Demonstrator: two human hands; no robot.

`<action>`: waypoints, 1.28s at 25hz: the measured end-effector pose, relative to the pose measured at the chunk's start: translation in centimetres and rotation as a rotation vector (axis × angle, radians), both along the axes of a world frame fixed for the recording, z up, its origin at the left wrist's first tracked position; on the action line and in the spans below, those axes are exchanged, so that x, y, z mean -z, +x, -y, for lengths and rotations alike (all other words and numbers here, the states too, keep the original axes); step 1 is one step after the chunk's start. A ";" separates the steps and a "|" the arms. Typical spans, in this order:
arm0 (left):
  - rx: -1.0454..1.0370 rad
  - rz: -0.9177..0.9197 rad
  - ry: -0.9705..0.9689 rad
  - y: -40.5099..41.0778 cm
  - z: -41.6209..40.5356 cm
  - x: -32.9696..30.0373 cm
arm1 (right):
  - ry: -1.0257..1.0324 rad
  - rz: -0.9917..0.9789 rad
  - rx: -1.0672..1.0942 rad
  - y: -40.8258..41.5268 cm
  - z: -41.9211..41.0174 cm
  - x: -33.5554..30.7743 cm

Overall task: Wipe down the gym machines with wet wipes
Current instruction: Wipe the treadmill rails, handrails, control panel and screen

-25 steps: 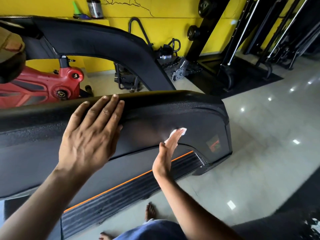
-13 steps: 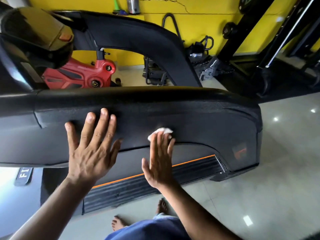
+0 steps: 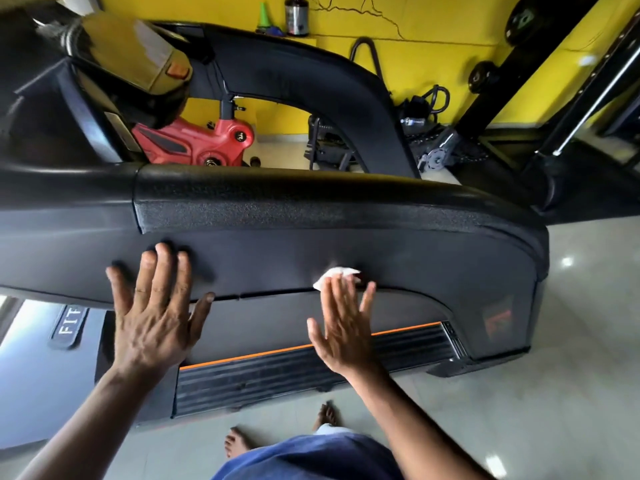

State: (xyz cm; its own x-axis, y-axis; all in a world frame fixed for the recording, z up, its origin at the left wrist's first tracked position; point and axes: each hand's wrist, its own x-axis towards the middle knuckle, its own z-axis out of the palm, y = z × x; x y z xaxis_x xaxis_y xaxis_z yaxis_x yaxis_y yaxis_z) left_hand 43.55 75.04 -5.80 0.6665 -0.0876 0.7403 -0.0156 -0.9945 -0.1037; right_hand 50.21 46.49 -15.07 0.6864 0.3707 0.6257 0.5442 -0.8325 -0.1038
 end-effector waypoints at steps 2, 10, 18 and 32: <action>-0.008 -0.006 0.011 -0.2 -0.1 0.2 | 0.210 -0.069 0.170 0.8 3.2 0.5; -0.022 -0.018 0.027 -0.8 -0.7 1.6 | 0.183 0.046 0.025 2.0 -1.4 -4.0; -0.116 -0.002 -0.014 0.4 -0.1 2.7 | 0.744 -0.193 0.501 4.8 5.9 -4.3; -0.237 0.046 -0.011 1.5 1.4 3.9 | 0.480 -0.035 0.231 3.8 3.1 -4.9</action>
